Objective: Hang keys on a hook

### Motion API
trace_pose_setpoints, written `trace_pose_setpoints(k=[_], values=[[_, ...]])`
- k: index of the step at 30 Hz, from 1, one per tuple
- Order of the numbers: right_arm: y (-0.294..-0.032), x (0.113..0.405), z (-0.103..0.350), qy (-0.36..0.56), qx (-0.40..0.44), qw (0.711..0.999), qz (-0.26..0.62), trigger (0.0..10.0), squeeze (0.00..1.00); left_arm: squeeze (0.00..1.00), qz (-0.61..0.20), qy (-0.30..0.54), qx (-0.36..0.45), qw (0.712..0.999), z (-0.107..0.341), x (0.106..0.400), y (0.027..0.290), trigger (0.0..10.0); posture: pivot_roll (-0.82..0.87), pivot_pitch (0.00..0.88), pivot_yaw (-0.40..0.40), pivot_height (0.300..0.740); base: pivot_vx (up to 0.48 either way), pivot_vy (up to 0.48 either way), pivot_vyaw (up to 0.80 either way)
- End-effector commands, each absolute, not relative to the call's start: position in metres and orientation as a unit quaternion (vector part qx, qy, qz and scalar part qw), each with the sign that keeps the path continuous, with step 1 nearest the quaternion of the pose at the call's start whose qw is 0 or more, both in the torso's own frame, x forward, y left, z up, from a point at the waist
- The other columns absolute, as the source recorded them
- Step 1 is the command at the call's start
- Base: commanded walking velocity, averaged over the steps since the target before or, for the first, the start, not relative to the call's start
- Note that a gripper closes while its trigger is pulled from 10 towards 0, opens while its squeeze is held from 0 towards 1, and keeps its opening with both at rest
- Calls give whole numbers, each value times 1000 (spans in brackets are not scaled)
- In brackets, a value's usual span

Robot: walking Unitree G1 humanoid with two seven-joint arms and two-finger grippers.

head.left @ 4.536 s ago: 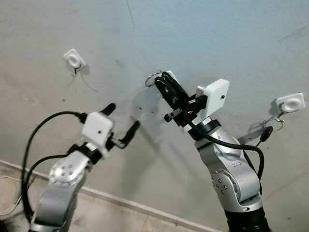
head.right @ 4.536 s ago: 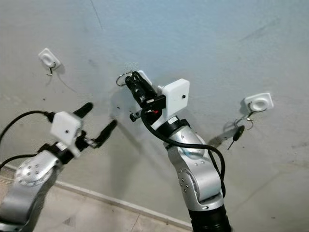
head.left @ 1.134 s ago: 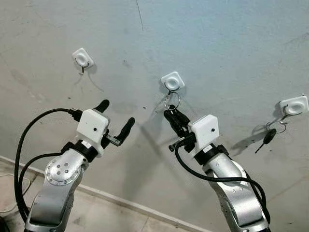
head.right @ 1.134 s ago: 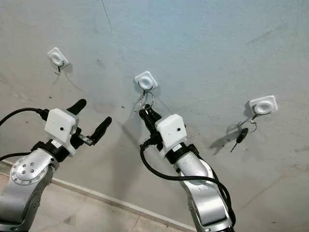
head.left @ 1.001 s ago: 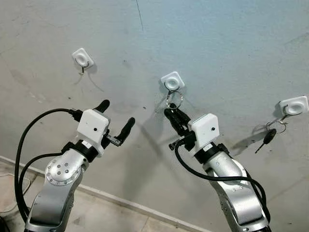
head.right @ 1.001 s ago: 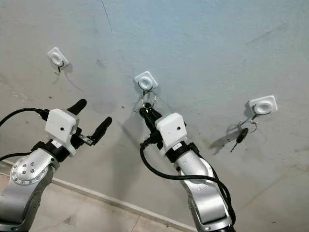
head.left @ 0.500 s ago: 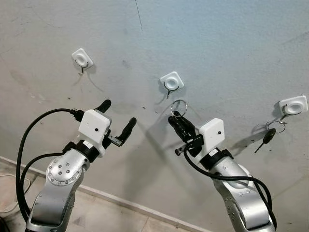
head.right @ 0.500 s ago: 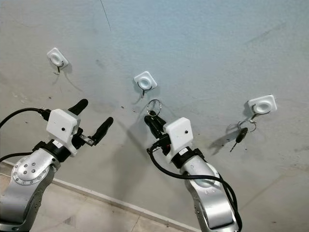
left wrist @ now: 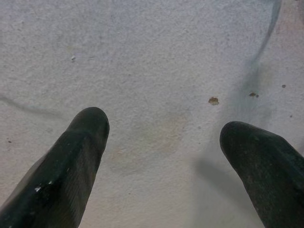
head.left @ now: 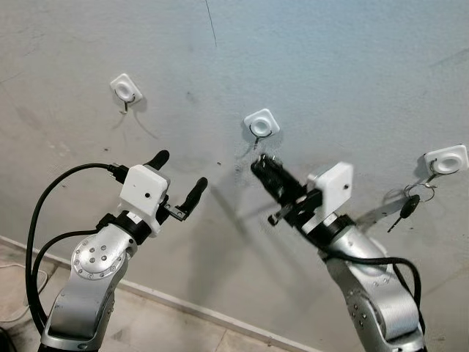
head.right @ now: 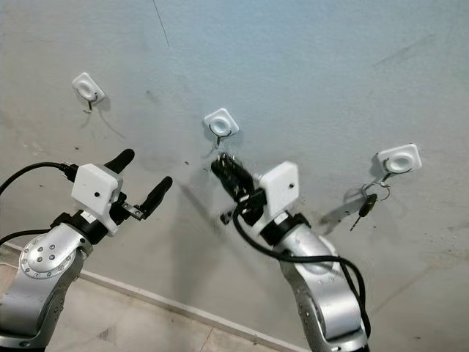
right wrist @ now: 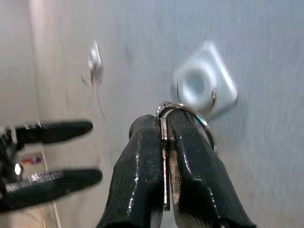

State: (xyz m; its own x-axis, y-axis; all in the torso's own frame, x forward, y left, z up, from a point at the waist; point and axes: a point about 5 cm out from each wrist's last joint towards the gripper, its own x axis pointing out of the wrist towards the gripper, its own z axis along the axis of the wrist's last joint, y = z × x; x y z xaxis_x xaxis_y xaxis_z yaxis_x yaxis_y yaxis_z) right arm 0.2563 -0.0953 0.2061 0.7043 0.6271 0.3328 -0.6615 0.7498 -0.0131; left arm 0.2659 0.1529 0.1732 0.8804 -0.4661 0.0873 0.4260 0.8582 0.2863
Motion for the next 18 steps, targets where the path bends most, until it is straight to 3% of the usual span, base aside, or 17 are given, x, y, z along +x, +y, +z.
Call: trace_pose_setpoints(k=[1, 18], values=[[-98, 255, 215, -171, 59, 919, 350, 10000, 0, 0, -238, -77, 137, 958, 173, 267, 151, 10000, 239, 0, -23, 740, 0, 0, 0], [-84, 259, 227, -179, 88, 910, 363, 10000, 0, 0, -240, -78, 135, 958, 174, 268, 149, 10000, 238, 0, -21, 740, 0, 0, 0]])
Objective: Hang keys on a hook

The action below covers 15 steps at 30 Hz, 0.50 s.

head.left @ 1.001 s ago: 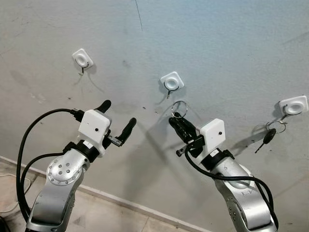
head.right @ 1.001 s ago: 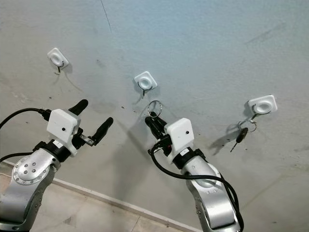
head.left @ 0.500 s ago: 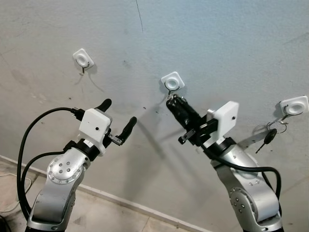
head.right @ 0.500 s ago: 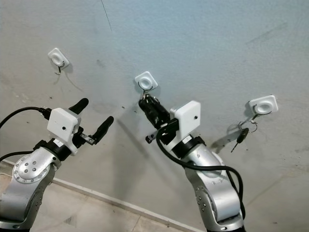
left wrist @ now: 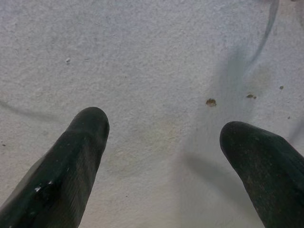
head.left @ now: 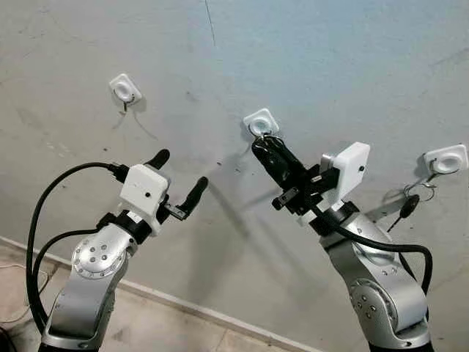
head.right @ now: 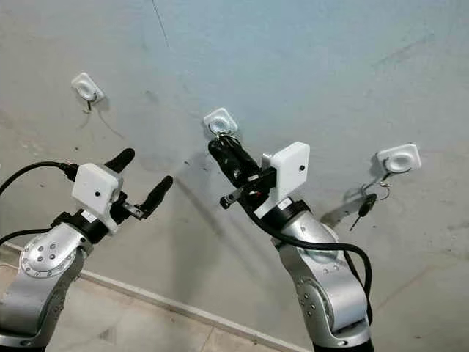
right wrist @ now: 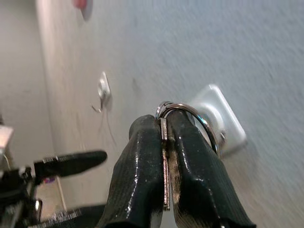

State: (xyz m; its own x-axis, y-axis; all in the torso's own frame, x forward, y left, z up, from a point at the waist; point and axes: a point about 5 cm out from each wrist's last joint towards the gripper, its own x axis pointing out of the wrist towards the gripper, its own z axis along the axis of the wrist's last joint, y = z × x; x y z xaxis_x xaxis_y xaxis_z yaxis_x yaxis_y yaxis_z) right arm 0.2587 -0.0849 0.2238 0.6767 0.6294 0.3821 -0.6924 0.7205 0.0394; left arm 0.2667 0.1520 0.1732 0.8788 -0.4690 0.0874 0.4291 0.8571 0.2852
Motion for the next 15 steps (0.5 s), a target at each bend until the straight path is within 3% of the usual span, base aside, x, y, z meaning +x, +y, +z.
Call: trace_pose_setpoints(k=[1, 15], values=[[-82, 260, 227, -179, 89, 910, 364, 10000, 0, 0, -241, -78, 135, 958, 174, 268, 149, 10000, 240, 0, -23, 740, 0, 0, 0], [-59, 273, 218, -175, 116, 904, 372, 10000, 0, 0, -244, -77, 131, 958, 175, 267, 148, 10000, 250, 0, -24, 740, 0, 0, 0]])
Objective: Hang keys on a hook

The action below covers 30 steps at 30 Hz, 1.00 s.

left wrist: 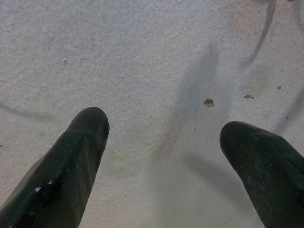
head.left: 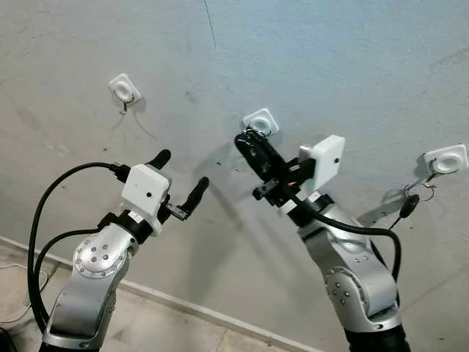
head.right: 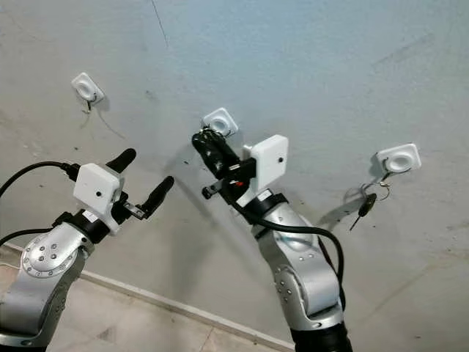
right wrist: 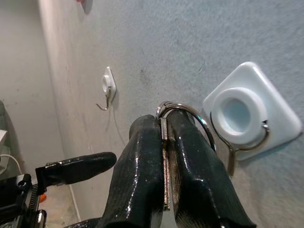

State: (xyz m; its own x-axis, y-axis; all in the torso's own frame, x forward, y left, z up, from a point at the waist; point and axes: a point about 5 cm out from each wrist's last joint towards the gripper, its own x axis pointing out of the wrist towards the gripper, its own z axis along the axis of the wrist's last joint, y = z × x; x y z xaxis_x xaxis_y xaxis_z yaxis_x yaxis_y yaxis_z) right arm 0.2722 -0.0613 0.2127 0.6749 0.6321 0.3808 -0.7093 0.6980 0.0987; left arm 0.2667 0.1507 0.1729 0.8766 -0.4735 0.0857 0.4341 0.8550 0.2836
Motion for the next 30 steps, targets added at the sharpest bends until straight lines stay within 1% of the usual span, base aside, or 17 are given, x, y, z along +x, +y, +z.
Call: trace_pose_setpoints(k=[1, 2, 6, 16, 30], values=[[-58, 274, 218, -177, 114, 904, 373, 10000, 0, 0, -249, -76, 126, 957, 175, 266, 147, 10000, 250, 0, -24, 740, 0, 0, 0], [-56, 275, 220, -182, 111, 903, 372, 10000, 0, 0, -264, -77, 116, 955, 176, 265, 145, 10000, 250, 0, -24, 740, 0, 0, 0], [-57, 278, 225, -194, 107, 903, 369, 10000, 0, 0, -277, -86, 114, 950, 180, 264, 140, 10000, 253, 0, -27, 740, 0, 0, 0], [-62, 283, 237, -222, 97, 901, 359, 10000, 0, 0, -283, -90, 113, 948, 184, 265, 137, 10000, 251, 0, -26, 740, 0, 0, 0], [-71, 293, 208, -186, 96, 918, 336, 10000, 0, 0, -279, -86, 112, 950, 183, 264, 139, 10000, 261, 0, -27, 740, 0, 0, 0]])
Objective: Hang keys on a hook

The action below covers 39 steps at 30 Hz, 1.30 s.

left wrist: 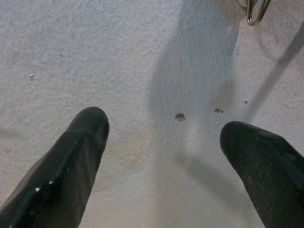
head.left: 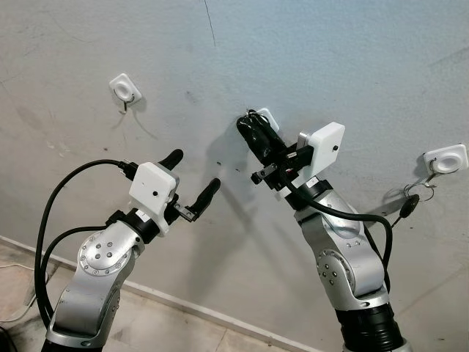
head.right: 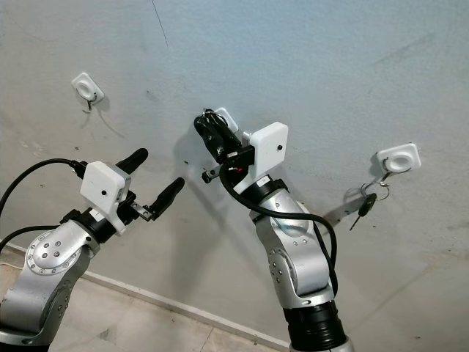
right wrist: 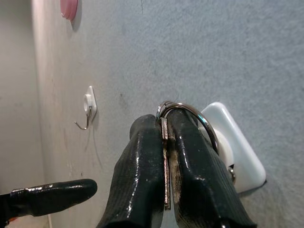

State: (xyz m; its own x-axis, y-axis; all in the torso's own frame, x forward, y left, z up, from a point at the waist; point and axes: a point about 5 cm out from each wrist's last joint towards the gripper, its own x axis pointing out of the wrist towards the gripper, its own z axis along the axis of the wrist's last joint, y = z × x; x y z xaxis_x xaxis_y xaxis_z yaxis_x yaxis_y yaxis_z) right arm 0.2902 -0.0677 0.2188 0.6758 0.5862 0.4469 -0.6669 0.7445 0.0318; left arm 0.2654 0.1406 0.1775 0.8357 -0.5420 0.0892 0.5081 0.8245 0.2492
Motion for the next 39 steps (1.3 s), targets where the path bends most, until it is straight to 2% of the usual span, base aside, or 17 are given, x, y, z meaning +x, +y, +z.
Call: trace_pose_setpoints(k=[1, 39], values=[[-71, 293, 206, -184, 97, 919, 335, 10000, 0, 0, -279, -86, 112, 950, 183, 264, 139, 10000, 261, 0, -27, 740, 0, 0, 0], [-90, 266, 187, -151, 98, 931, 319, 10000, 0, 0, -283, -81, 118, 949, 180, 267, 142, 10000, 257, 0, -13, 740, 0, 0, 0]])
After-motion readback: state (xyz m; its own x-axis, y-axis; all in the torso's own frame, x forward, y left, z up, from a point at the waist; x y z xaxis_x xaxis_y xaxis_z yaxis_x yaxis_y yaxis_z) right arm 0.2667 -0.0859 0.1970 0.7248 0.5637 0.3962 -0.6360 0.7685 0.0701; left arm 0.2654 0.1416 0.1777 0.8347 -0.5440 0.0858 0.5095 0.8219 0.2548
